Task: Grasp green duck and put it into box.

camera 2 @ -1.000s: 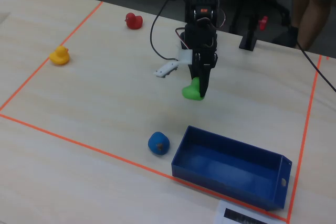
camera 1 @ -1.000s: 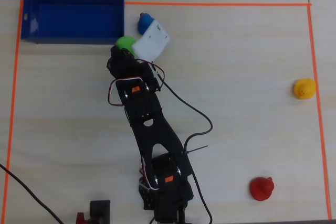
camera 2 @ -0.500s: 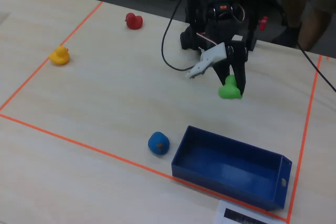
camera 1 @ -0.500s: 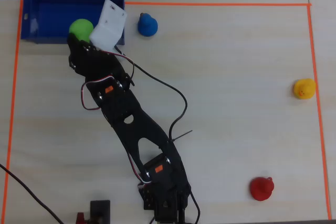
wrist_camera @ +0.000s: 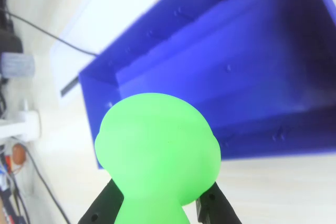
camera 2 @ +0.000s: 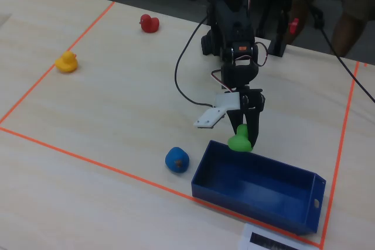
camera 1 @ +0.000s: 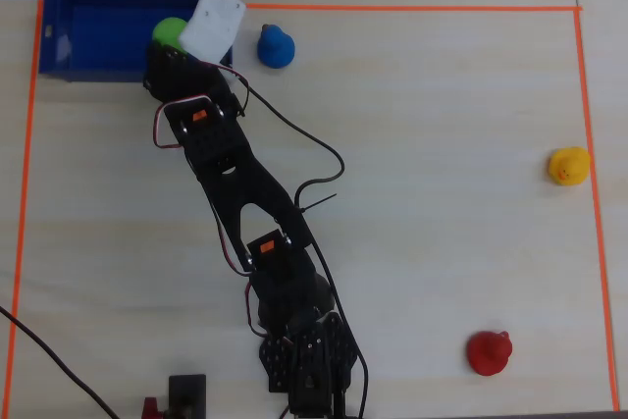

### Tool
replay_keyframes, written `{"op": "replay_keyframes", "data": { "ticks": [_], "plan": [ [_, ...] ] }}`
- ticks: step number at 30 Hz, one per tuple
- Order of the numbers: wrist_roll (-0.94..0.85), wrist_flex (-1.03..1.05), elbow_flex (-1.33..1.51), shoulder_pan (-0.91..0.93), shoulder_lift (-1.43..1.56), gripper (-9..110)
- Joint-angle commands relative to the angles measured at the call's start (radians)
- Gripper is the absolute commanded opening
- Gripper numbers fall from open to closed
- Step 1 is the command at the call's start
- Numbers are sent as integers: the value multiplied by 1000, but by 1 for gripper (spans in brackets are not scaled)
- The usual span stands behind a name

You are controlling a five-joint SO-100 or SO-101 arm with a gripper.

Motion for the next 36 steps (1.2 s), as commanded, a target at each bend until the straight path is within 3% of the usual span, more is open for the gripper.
{"op": "replay_keyframes", "data": {
  "ticks": [1, 13, 18, 25, 29, 34, 36],
  "plan": [
    [-11, 6, -115, -2, -21, 0],
    [-37, 37, -230, 3, -187, 0],
    [-72, 123, -287, 5, -222, 28],
    [-60, 138, -296, 21, -198, 39],
    [-20, 137, -276, 35, -137, 35],
    [121, 87, -120, 60, 129, 0],
    [126, 124, -55, 58, 284, 0]
  ]
}}
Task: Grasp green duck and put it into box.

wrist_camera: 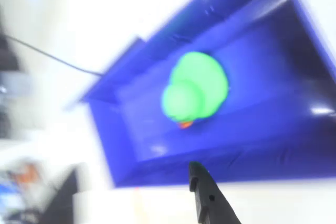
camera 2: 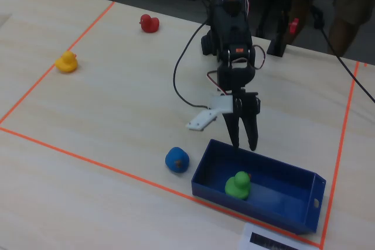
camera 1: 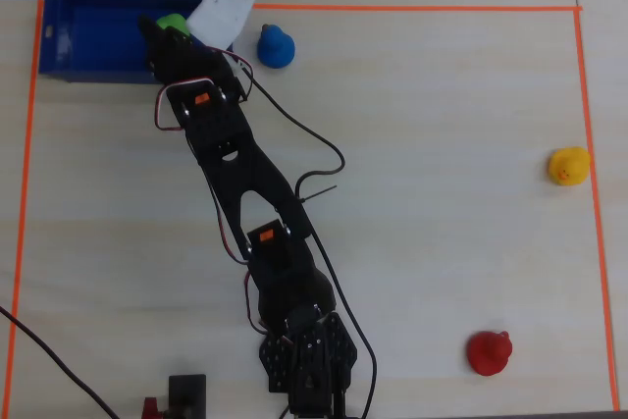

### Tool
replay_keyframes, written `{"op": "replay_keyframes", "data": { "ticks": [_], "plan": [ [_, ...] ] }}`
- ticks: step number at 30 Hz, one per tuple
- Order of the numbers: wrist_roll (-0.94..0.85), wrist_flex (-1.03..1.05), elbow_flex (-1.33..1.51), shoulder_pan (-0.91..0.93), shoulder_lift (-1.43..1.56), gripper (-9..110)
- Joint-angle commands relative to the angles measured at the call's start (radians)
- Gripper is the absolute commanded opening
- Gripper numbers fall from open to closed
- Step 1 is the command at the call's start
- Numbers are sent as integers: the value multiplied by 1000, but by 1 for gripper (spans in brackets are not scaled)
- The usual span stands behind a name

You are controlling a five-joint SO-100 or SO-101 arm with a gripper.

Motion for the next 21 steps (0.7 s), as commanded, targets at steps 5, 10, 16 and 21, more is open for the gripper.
{"op": "replay_keyframes", "data": {
  "ticks": [5, 10, 16, 21],
  "plan": [
    [-175, 225, 245, -3, 727, 0],
    [-365, 98, 775, 95, 1193, 0],
    [-637, 32, 1394, 224, 1618, 0],
    [-715, 189, 1597, 262, 1856, 0]
  ]
}}
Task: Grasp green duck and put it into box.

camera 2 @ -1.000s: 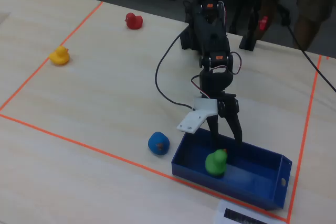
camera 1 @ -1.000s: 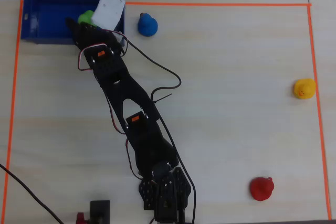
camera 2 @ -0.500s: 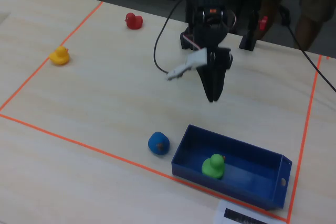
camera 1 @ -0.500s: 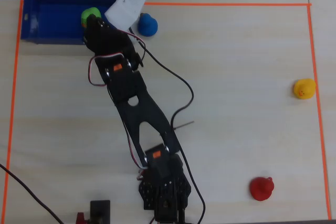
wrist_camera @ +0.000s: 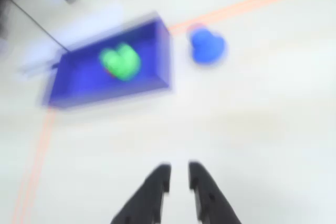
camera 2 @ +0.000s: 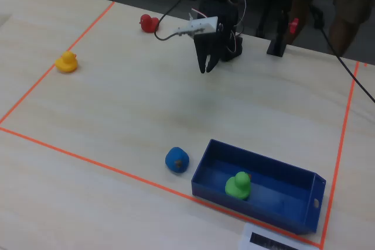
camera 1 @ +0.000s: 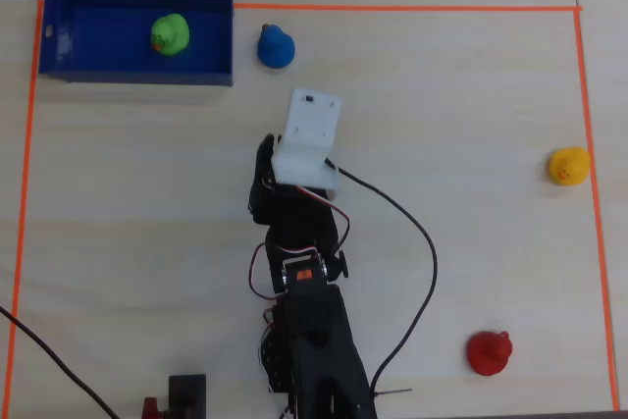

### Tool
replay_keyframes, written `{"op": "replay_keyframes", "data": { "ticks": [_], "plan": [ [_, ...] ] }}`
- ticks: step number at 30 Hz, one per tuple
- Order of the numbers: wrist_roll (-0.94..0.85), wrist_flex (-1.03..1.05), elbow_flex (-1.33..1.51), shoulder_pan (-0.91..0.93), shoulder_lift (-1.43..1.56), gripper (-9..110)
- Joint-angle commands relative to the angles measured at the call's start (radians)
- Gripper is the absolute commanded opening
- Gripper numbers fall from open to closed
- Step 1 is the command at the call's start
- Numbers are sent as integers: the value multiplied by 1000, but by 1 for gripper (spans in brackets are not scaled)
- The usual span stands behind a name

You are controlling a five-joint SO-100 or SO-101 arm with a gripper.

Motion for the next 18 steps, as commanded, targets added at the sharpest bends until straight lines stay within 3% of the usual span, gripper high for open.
{"op": "replay_keyframes", "data": {
  "ticks": [1, 9, 14, 18],
  "plan": [
    [-69, 103, 224, 25, 233, 0],
    [-91, 304, 334, 71, 354, 0],
    [-198, 615, 336, 48, 354, 0],
    [-156, 643, 336, 100, 354, 1]
  ]
}}
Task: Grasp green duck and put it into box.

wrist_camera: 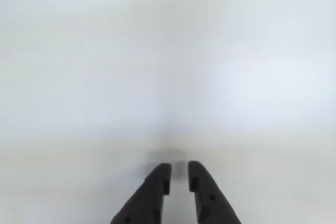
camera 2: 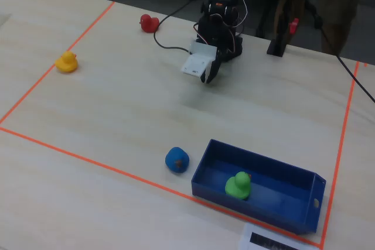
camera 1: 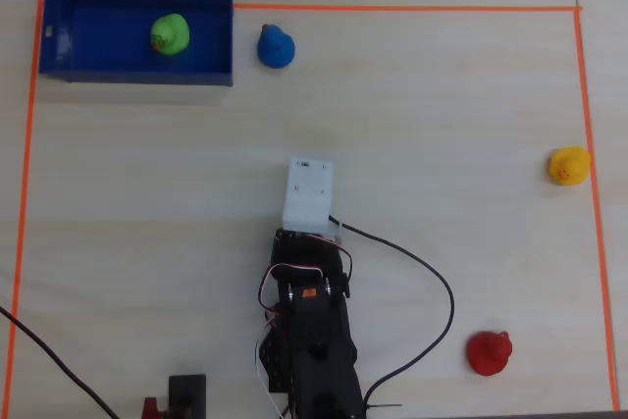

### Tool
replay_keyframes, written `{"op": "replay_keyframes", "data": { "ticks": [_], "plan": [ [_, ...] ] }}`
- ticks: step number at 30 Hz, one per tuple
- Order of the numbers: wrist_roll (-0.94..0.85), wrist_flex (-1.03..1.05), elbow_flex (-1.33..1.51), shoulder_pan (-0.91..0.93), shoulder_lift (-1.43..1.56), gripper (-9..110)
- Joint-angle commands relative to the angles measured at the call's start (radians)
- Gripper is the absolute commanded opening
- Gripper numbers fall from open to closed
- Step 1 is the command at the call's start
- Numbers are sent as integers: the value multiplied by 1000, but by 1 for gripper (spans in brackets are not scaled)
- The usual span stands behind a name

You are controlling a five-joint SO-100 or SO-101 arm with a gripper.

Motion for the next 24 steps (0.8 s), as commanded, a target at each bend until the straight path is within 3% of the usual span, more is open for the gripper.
{"op": "replay_keyframes", "data": {
  "ticks": [1, 3, 24],
  "plan": [
    [28, 29, -5, 51, 0, 4],
    [28, 29, -5, 52, 0, 12],
    [28, 29, -5, 52, 0, 12]
  ]
}}
